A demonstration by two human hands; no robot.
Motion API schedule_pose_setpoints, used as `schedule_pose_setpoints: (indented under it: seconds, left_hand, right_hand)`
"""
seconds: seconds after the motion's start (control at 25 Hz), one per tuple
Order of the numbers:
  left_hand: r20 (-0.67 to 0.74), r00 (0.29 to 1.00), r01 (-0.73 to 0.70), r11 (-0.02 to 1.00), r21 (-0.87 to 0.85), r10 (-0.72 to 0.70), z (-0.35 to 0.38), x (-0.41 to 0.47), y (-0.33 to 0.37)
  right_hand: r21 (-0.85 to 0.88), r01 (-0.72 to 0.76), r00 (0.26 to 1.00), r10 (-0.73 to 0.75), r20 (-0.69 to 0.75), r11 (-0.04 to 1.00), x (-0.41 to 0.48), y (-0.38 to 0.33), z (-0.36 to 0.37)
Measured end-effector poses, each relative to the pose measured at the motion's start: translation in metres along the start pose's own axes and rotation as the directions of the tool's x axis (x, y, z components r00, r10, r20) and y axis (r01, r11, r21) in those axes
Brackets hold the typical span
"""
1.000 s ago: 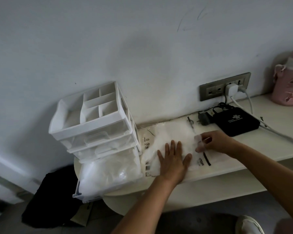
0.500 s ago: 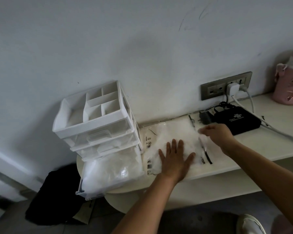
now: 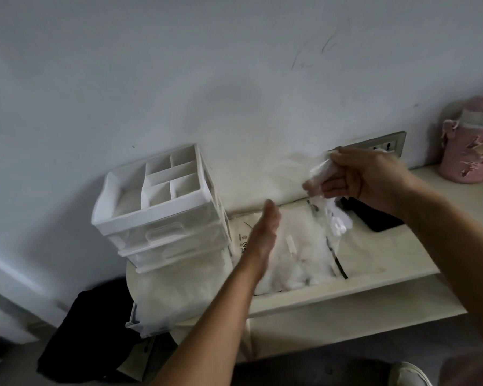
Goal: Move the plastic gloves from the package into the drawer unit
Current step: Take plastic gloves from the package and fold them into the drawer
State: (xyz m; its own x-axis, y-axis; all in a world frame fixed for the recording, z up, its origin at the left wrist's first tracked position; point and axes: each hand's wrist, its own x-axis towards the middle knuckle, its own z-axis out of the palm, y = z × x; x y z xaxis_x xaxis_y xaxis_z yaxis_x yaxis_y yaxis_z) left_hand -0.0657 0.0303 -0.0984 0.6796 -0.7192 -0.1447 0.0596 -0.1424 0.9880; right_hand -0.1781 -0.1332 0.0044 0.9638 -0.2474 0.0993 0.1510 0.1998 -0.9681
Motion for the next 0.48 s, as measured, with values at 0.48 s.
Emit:
schedule_pose_setpoints:
  seconds: [0.48]
  left_hand:
    - [0.345, 0.933, -0.152, 0.981, 0.121, 0.102, -0.05, -0.039, 0.052]
  right_hand:
    - [-0.374, -0.035, 0.971, 0.12, 0.208, 0.927, 0.01, 0.016, 0.057]
